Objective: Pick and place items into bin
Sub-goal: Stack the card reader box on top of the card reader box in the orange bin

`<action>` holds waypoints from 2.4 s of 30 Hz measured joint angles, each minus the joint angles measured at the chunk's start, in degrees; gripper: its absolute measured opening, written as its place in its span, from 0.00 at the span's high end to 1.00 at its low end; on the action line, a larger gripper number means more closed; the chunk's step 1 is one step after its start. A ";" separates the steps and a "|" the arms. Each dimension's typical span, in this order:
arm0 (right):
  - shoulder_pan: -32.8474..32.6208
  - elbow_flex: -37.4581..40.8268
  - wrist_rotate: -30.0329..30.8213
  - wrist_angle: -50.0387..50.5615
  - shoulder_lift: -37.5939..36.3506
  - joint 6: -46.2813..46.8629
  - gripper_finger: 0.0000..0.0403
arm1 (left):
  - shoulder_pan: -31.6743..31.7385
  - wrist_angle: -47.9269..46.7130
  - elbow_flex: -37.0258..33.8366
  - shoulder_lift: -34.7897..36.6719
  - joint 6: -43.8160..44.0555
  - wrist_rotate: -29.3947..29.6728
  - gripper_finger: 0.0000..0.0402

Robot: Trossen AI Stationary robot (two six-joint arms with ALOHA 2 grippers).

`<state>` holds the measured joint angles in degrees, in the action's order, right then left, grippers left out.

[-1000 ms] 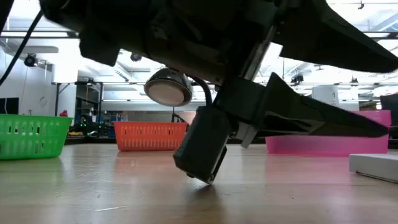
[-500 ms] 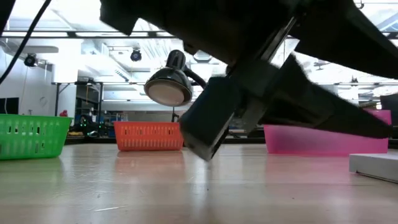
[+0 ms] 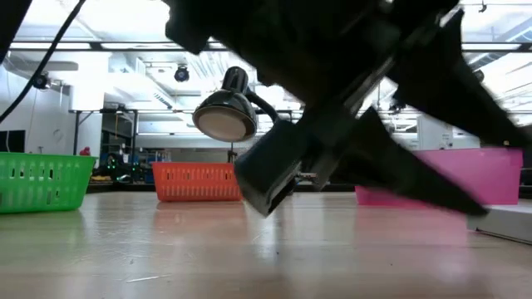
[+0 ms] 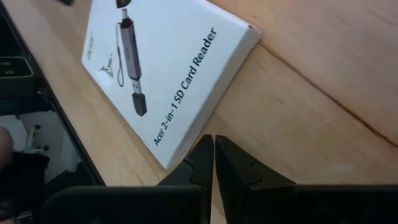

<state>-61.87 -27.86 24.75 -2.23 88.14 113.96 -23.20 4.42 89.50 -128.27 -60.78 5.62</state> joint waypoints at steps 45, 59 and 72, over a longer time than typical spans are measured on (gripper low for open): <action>4.92 -0.58 1.96 -5.65 -0.70 -12.88 0.98 | 0.85 0.42 -1.69 0.00 1.63 -1.12 0.49; 5.28 -0.37 0.64 -6.02 2.45 -12.52 0.98 | 0.89 2.64 -0.50 -2.07 0.35 -1.28 0.49; 5.22 -0.86 1.81 -5.21 -0.27 -15.12 0.98 | 0.82 2.52 0.01 -2.83 0.51 0.54 0.49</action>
<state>-56.64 -28.72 26.55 -7.44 87.87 98.84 -22.37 6.94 89.52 -131.11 -60.27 6.15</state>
